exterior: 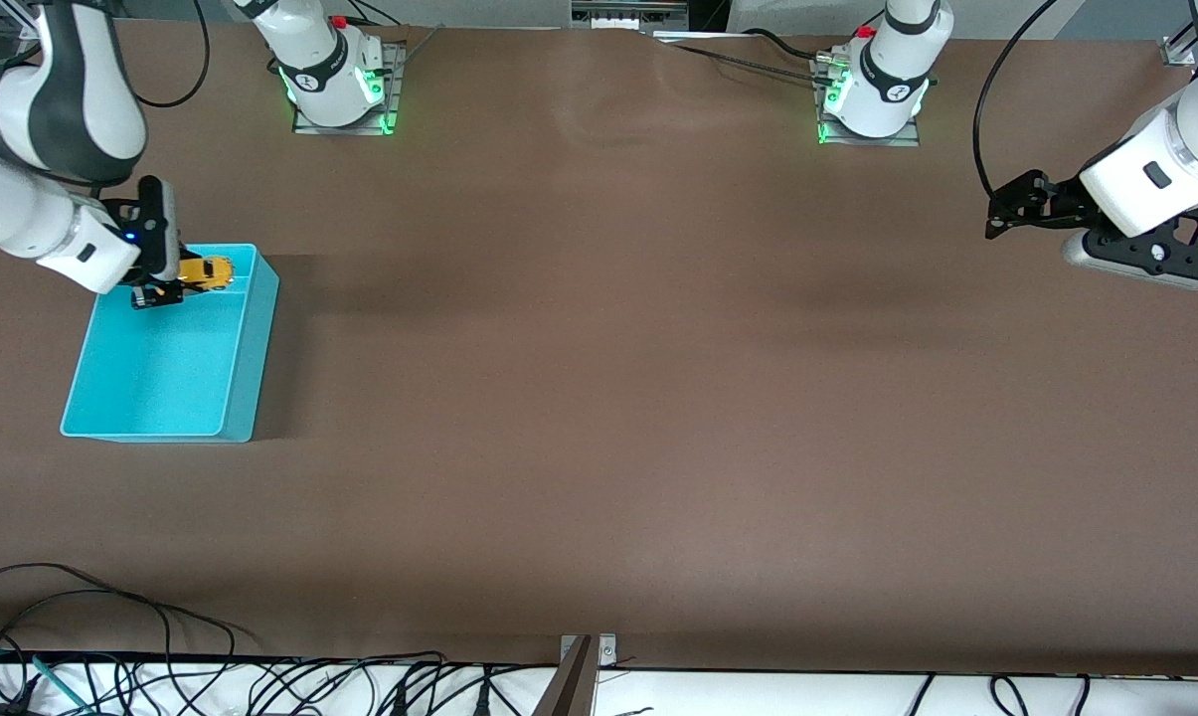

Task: Wind up and store yellow beetle car
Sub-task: 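Lift the car with the right gripper over the blue bin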

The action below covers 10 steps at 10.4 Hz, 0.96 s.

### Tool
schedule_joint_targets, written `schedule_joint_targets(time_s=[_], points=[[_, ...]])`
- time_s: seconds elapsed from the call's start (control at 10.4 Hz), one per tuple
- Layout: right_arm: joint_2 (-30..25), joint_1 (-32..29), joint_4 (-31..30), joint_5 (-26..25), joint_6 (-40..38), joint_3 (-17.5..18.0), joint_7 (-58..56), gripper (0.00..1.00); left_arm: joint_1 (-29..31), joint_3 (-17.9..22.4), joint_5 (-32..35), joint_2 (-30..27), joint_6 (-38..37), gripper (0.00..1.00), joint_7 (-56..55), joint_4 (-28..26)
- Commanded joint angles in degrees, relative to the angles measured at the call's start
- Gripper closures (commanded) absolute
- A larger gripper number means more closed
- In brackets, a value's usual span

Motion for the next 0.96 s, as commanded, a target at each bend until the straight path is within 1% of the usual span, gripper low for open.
schedule_joint_targets(time_s=[0.0,0.1,0.29,0.38,0.58,0.86], points=[[2.58,-5.64,0.79,-0.85,-0.3,1.08,-12.64,1.0,-0.65,0.34,-1.47,1.21,-0.33,0.0,-0.83,2.16],[4.33,-7.49,0.79,-3.03,1.97,1.25,-17.39,1.0,-0.65,0.34,-1.64,1.21,0.71,0.0,-0.83,2.08],[6.54,-9.69,0.27,-5.85,6.19,1.26,-24.0,1.0,-0.04,0.43,-1.91,1.65,1.34,0.0,-0.83,2.16],[7.16,-10.49,-0.35,-6.73,7.43,2.04,-25.42,1.0,0.05,0.43,-1.82,1.65,1.34,0.0,-0.83,2.08],[7.69,-13.65,-2.28,-9.89,11.02,5.11,-27.27,1.0,0.22,0.43,-1.91,1.56,1.16,0.0,-0.75,2.08],[9.71,-15.85,-6.76,-10.17,18.48,5.21,-33.94,1.0,0.22,0.43,-1.91,1.56,0.99,0.0,-0.83,2.08]])
